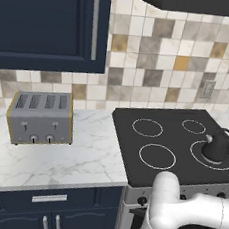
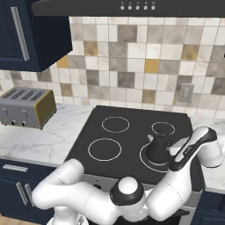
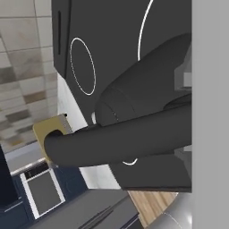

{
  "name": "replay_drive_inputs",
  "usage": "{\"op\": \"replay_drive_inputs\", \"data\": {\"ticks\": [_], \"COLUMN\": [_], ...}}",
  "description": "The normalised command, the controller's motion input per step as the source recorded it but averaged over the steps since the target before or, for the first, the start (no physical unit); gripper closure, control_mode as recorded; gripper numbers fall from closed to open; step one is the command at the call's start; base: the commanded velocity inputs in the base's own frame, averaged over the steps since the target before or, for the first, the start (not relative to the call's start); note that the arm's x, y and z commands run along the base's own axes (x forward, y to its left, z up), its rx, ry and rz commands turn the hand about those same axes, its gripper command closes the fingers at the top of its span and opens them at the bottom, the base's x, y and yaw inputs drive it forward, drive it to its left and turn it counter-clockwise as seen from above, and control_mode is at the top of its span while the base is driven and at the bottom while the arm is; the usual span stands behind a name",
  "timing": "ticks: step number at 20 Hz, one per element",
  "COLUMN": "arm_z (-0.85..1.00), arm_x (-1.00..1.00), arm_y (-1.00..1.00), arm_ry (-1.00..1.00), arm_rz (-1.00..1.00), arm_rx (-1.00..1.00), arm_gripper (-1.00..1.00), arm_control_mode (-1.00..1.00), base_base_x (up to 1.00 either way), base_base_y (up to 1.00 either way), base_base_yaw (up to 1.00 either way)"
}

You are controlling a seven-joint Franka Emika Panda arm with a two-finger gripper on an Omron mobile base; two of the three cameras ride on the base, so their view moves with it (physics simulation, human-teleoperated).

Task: The kettle is done boiling. Turn off the stove, then wait for 300 timesteps before moving the kettle to the dining table.

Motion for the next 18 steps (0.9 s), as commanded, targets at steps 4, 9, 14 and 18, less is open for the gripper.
{"op": "replay_drive_inputs", "data": {"ticks": [4,9,14,18], "arm_z": [0.27,0.25,0.28,0.28], "arm_x": [-0.16,-0.16,-0.20,-0.26], "arm_y": [0.00,0.00,0.00,0.04], "arm_ry": [0.00,0.00,0.00,0.00], "arm_rz": [-0.03,-0.04,-0.05,-0.07], "arm_rx": [0.04,0.01,0.00,0.00], "arm_gripper": [1.00,1.00,1.00,1.00], "arm_control_mode": [-1.00,-1.00,-1.00,-1.00], "base_base_x": [0.00,0.00,0.00,0.00], "base_base_y": [0.00,0.00,0.00,0.00], "base_base_yaw": [0.00,0.00,0.00,0.00]}}
